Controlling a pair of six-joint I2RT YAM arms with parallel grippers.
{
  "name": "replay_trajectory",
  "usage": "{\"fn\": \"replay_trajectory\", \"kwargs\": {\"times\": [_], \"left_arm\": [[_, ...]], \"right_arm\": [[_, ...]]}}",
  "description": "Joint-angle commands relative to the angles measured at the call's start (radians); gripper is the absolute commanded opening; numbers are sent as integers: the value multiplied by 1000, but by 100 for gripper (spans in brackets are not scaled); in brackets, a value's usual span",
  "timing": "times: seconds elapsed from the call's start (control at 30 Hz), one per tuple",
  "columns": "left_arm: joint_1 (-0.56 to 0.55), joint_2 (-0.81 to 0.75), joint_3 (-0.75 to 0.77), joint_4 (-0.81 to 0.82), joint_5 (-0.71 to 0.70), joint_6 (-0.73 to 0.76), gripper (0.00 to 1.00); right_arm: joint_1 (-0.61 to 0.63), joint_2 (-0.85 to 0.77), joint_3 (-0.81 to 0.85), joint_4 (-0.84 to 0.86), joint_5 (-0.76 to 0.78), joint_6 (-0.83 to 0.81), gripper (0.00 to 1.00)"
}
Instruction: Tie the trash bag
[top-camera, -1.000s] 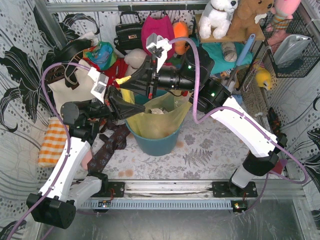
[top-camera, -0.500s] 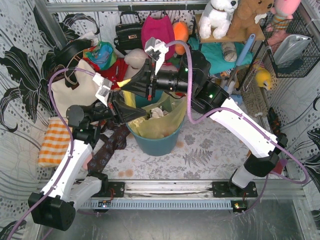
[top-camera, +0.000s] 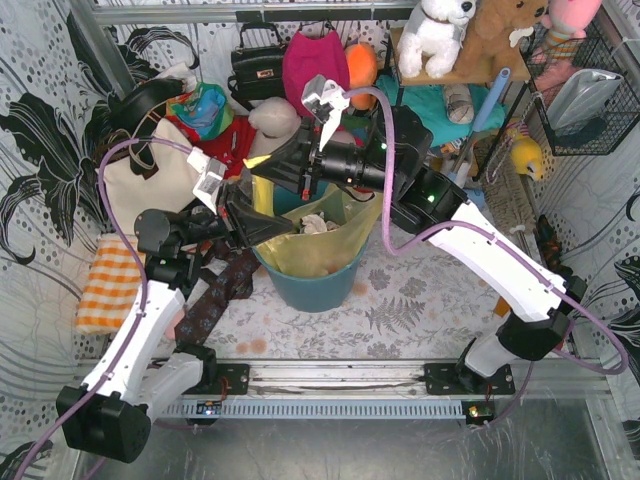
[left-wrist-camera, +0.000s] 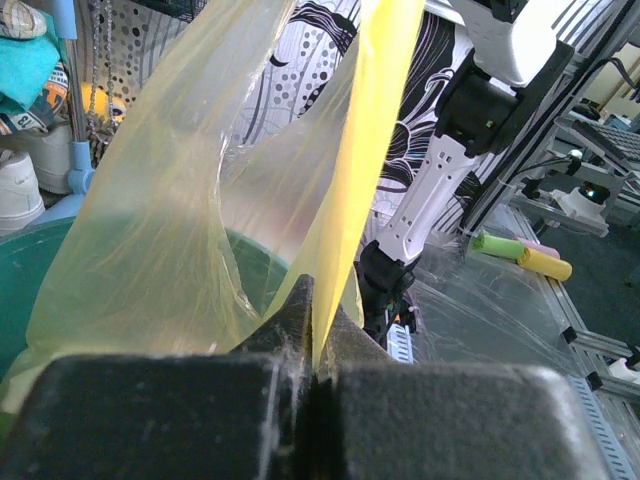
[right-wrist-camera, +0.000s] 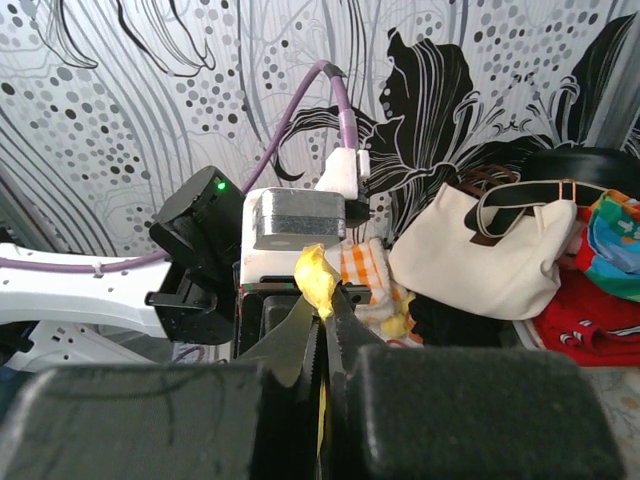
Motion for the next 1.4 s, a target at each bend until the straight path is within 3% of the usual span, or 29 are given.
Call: {"fn": "replay_trajectory", "kwargs": {"times": [0.0, 0.3, 0.37, 0.4, 0.5, 0.77, 1.03, 1.1, 1.2, 1.37], "left_arm": [[-5, -17, 4, -59, -2, 35, 0], [-4, -19, 113, -265, -9, 108, 0], [-5, -14, 131, -307, -15, 132, 0], [-4, -13, 136, -316, -16, 136, 0], [-4, -13, 157, -360, -10, 159, 0], [-4, 5, 226, -544, 10, 285, 0], [-4, 21, 220, -520, 16, 274, 0], [-5, 22, 220, -514, 15, 269, 0], [-4, 21, 221, -514, 19, 269, 0], [-4, 18, 221, -516, 20, 271, 0]], "right_arm": [[-3, -58, -13, 119, 66, -27, 0], [-3, -85, -39, 100, 105, -37, 2], [-2, -95, -34, 86, 110, -45, 31], [-2, -103, -30, 75, 114, -52, 40], [-3, -140, -24, 35, 139, -84, 54], [-2, -315, -91, -142, 287, -204, 63], [-4, -461, -95, -349, 425, -368, 79], [-5, -503, -128, -370, 453, -394, 87], [-5, -549, -182, -376, 396, -412, 98], [-4, -537, -207, -381, 368, -390, 99]]}}
